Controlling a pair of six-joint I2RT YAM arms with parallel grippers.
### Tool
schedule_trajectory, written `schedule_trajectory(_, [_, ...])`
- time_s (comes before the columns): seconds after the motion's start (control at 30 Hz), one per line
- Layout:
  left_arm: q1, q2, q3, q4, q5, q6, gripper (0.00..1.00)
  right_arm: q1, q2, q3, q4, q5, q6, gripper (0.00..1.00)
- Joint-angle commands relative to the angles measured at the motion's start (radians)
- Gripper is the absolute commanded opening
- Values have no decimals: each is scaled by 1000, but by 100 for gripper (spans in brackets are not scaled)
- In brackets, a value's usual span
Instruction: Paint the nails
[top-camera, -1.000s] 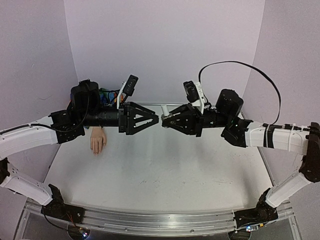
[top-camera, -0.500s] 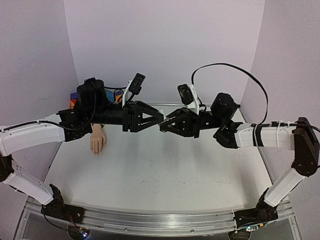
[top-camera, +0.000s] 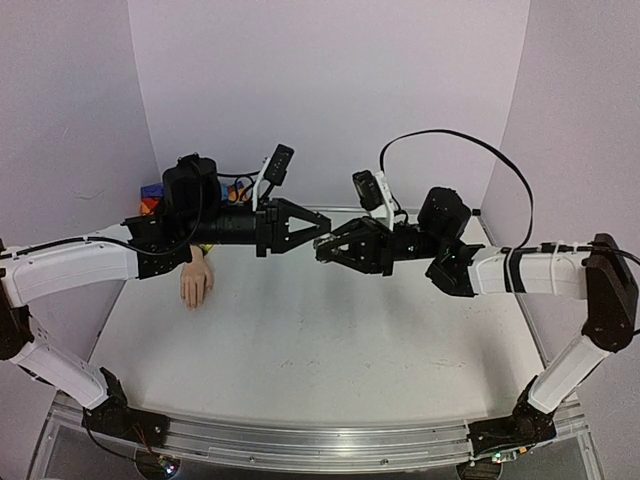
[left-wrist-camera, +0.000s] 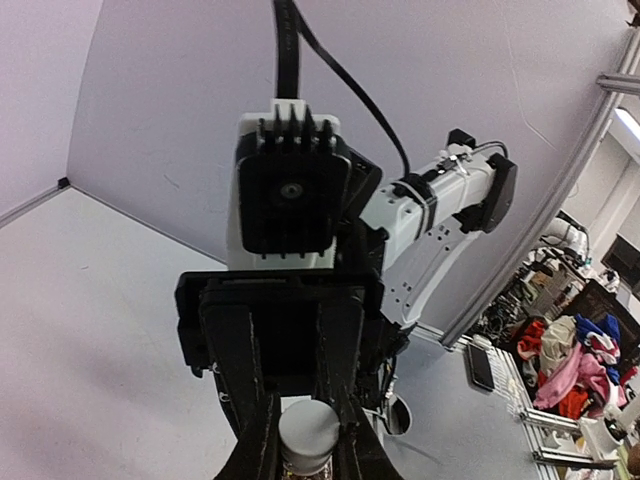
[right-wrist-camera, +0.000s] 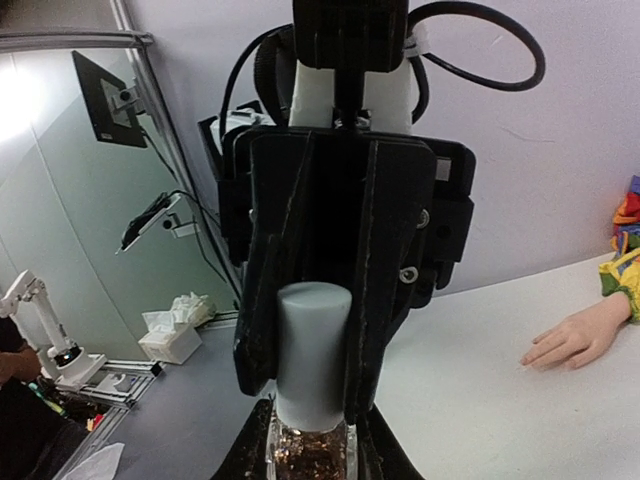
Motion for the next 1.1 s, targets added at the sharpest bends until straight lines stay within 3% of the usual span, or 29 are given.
schedule_trajectory(0.0, [-17, -8, 33, 13, -49, -22, 0, 1, -105, 37, -242, 387, -251, 0])
schedule_trajectory(0.07, [-19, -16, 25, -25, -148, -15, 0, 29, -159, 31, -383, 807, -328, 0])
schedule_trajectory(0.17, [-23, -20, 24, -87, -334, -28, 0, 182, -169, 58, -472, 1666, -417, 0])
schedule_trajectory(0.2, [-23, -16, 29, -106, -369, -36, 0, 226, -160, 61, -434, 1843, -474, 0])
schedule_trajectory(0.27, [-23, -2, 44, -132, -396, -47, 0, 285, -146, 62, -310, 1994, -617, 0])
schedule_trajectory(0.33, [-23, 11, 61, -152, -395, -50, 0, 311, -139, 70, -248, 1899, -692, 0])
schedule_trajectory(0.47, [-23, 9, 73, -169, -383, -45, 0, 315, -133, 54, -202, 1660, -685, 0])
schedule_trajectory(0.53, [-23, -1, 72, -177, -369, -41, 15, 309, -139, 43, -197, 1545, -669, 0])
schedule_trajectory(0.7, [-22, -38, 60, -189, -294, -18, 66, 230, -196, 4, -242, 1128, -588, 0])
schedule_trajectory(0.77, [-22, -67, 52, -188, -266, -3, 77, 175, -218, -7, -266, 914, -537, 0])
schedule_trajectory(0.9, [-21, -121, 26, -188, -197, 49, 98, 23, -240, -25, -266, 476, -346, 0])
schedule_trajectory(1.07, [-13, -166, 6, -183, -170, 60, 99, -37, -186, 38, -240, 65, -211, 0])
